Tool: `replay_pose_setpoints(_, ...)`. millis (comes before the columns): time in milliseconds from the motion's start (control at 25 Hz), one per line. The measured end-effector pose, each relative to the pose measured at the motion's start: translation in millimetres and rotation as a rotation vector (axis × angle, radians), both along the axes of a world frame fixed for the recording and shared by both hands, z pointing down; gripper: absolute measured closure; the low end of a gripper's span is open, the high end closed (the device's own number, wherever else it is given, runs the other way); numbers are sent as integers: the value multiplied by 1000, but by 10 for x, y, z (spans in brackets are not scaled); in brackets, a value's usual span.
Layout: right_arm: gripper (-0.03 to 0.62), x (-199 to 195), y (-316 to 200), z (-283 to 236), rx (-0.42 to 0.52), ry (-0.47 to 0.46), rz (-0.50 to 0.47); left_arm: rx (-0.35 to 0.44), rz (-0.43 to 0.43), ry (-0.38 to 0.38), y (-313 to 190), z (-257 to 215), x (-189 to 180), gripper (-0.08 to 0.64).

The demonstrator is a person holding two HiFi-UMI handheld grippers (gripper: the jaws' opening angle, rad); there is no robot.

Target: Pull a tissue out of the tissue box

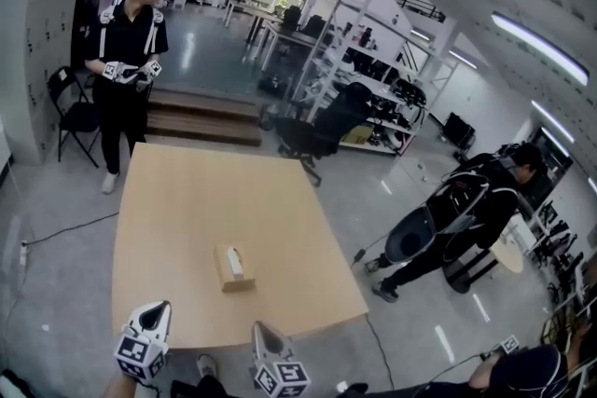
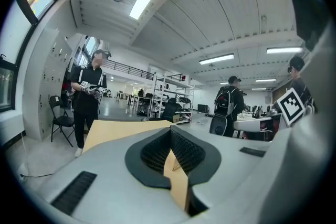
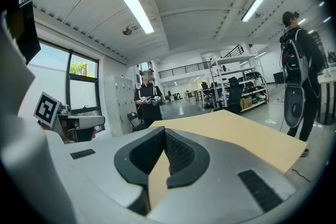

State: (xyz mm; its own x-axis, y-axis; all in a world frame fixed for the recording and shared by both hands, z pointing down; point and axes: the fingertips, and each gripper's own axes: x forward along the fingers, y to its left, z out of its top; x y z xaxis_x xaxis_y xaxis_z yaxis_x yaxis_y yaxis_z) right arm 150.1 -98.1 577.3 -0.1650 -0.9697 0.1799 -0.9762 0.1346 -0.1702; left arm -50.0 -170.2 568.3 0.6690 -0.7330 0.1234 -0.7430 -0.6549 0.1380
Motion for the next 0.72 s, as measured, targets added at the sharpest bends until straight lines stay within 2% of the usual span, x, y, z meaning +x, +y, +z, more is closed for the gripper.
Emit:
replay_pose_setpoints(400, 581, 252, -670, 29, -41, -2, 2, -17, -33, -13, -566, 18, 209, 552)
replay_pose_setpoints(720, 581, 309, -1240, 156, -55, 32, -63, -35, -66, -10, -1041, 127, 297, 552)
